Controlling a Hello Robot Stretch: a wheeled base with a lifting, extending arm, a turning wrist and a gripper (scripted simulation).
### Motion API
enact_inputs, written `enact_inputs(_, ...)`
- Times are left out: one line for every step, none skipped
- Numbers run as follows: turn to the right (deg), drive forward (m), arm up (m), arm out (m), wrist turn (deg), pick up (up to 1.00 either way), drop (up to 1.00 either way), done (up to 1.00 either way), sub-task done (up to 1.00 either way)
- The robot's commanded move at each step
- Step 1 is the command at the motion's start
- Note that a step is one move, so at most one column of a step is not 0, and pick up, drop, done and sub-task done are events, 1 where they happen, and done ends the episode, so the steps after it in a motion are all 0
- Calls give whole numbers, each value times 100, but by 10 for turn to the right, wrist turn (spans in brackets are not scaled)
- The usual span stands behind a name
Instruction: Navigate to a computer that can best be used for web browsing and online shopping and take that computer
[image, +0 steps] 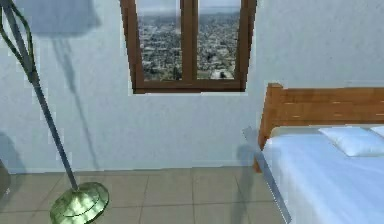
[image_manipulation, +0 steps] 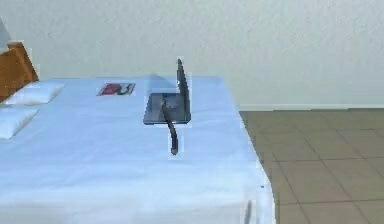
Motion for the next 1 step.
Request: enact_inputs(450, 0, 0, 0, 0, 0, 0, 0, 0)
